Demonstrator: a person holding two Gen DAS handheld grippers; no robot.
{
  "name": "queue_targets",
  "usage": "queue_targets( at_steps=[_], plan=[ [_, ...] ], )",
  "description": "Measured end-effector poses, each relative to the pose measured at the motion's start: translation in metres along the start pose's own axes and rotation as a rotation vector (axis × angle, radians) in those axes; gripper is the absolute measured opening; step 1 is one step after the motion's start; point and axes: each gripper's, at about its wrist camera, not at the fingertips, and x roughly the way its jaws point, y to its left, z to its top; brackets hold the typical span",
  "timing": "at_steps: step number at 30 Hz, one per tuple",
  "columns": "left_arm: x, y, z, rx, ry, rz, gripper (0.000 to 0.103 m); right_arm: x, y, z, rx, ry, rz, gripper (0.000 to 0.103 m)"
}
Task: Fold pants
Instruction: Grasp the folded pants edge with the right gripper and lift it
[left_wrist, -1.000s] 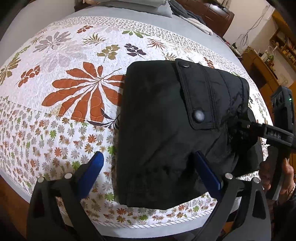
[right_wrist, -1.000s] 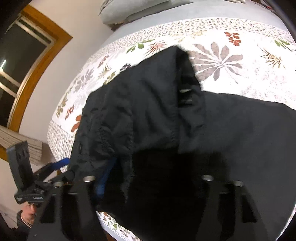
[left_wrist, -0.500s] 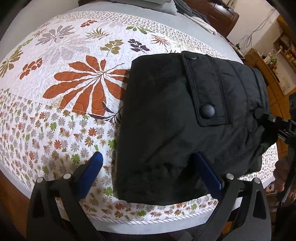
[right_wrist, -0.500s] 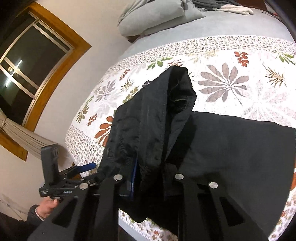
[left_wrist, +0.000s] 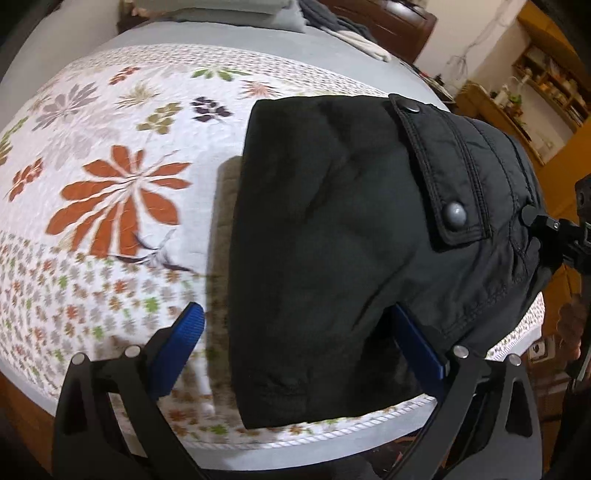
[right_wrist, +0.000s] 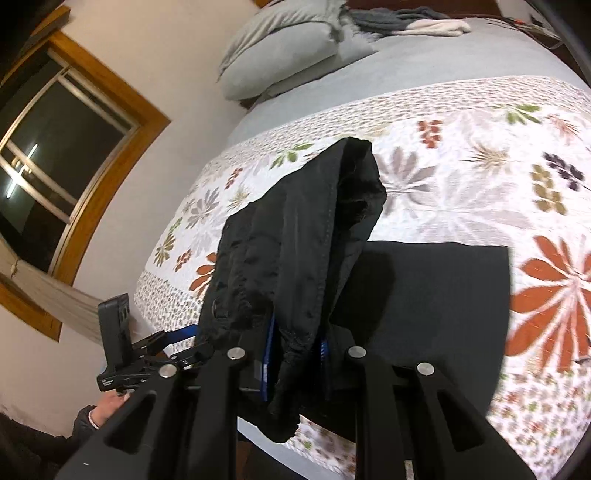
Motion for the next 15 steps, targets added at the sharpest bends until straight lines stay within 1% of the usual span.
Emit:
queue_targets(
  at_steps=[3, 7, 11, 15],
  plan=[
    [0.006, -0.018, 0.0, 0.035, 0.01, 0.005, 0.1, -0.015, -0.016, -0.004, 0.018, -0.013, -0.048, 0.02],
    [0.017, -0.04, -0.001, 0.084, 0.028, 0.0, 0.1, -0.031, -0.041, -0.012, 0.057, -0.023, -0.086, 0.02],
    [0.025, -0.052, 0.001, 0.11, 0.03, 0.024, 0.1, -0.03, -0.064, -0.022, 0.094, -0.006, -0.112, 0.02],
    [0.027, -0.055, 0.005, 0.116, 0.027, 0.042, 0.1, -0.022, -0.088, -0.031, 0.155, 0.0, -0.097, 0.021]
  ],
)
